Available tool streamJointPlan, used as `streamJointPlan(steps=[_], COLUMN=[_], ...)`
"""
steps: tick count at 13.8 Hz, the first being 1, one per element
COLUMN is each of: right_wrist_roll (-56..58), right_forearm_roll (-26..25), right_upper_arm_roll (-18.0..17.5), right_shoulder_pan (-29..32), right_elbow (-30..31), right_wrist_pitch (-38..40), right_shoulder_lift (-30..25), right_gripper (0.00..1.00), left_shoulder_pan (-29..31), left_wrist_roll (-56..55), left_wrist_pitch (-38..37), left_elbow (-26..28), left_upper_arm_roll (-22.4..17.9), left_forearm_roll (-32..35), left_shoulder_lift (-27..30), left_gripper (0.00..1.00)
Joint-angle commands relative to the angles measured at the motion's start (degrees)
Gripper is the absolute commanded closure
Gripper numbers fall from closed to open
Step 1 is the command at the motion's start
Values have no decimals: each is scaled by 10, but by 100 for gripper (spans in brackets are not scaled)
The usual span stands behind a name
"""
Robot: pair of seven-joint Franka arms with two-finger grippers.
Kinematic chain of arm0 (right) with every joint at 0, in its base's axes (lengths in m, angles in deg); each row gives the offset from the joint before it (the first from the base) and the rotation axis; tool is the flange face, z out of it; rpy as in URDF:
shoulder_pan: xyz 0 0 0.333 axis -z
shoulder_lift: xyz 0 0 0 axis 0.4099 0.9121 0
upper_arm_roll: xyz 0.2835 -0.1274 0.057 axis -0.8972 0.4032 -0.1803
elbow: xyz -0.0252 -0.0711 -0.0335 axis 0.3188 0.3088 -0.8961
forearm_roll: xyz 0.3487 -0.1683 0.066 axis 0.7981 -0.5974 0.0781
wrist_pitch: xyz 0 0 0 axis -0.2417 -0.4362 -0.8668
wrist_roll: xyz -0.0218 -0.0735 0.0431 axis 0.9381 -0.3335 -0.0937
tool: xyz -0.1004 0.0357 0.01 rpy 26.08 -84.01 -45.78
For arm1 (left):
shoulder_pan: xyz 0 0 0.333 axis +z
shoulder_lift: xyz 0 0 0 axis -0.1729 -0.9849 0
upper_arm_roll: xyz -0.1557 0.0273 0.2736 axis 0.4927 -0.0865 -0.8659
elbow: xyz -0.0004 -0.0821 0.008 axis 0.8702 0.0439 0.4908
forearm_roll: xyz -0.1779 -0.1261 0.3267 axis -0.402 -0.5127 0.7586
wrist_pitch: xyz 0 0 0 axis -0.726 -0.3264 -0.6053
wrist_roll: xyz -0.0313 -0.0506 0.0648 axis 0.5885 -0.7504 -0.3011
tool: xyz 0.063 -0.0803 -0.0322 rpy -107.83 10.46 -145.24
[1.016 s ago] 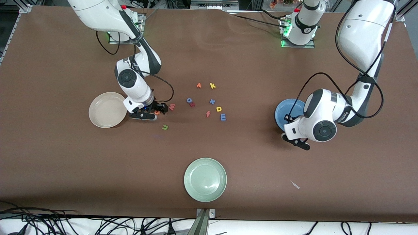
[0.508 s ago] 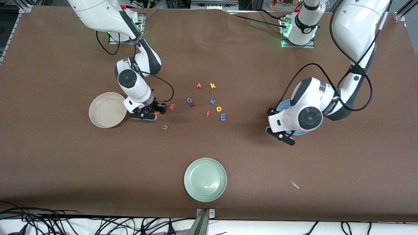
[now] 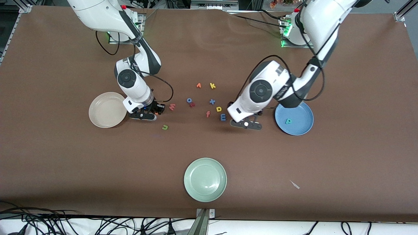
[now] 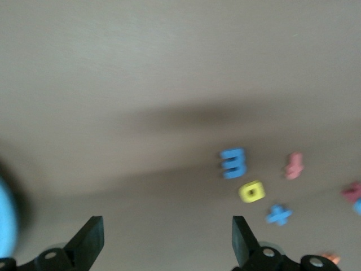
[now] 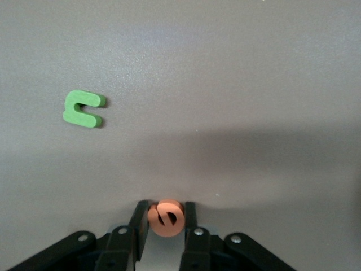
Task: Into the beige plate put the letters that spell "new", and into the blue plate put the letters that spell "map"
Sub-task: 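Grasp the blue m with the left gripper while the right gripper places e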
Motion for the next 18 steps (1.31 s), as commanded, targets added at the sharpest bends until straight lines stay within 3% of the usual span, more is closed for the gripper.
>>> streamJointPlan(steps=[1,3,6,9,13,14,18], right_wrist_roll=[-8,-8,-3,38,153,175,223], right_forearm_roll=[6,5,5,5,6,6,6], right_upper_arm_roll=[-2,-2,5,37,103,118,171], right_shoulder_pan=[-3,-3,0,4,4,3,4], right_elbow=[0,-14,-62,-103,-106,-105,-104], right_wrist_pitch=[-10,15,114,197,238,243,277], right_shoulder_lift=[5,-5,-25,-40,-63,-70,-77], right_gripper=[85,89,90,91,91,91,91], left_shoulder_pan=[-33,-71,-132,-132,-134,-132,-136], left_wrist_roll=[-71,-81,-75,-52,-36,-36,-34], left_wrist_pitch=[30,30,30,30,54,69,72], left_elbow=[-46,-85,-98,-98,-96,-89,-88], left_upper_arm_roll=[-14,-44,-102,-107,-107,-107,-107], left_forearm_roll=[-1,-1,-2,-2,-1,-1,0], left_shoulder_lift=[-54,-84,-99,-99,-106,-109,-123], left_gripper=[0,0,0,0,1,3,30])
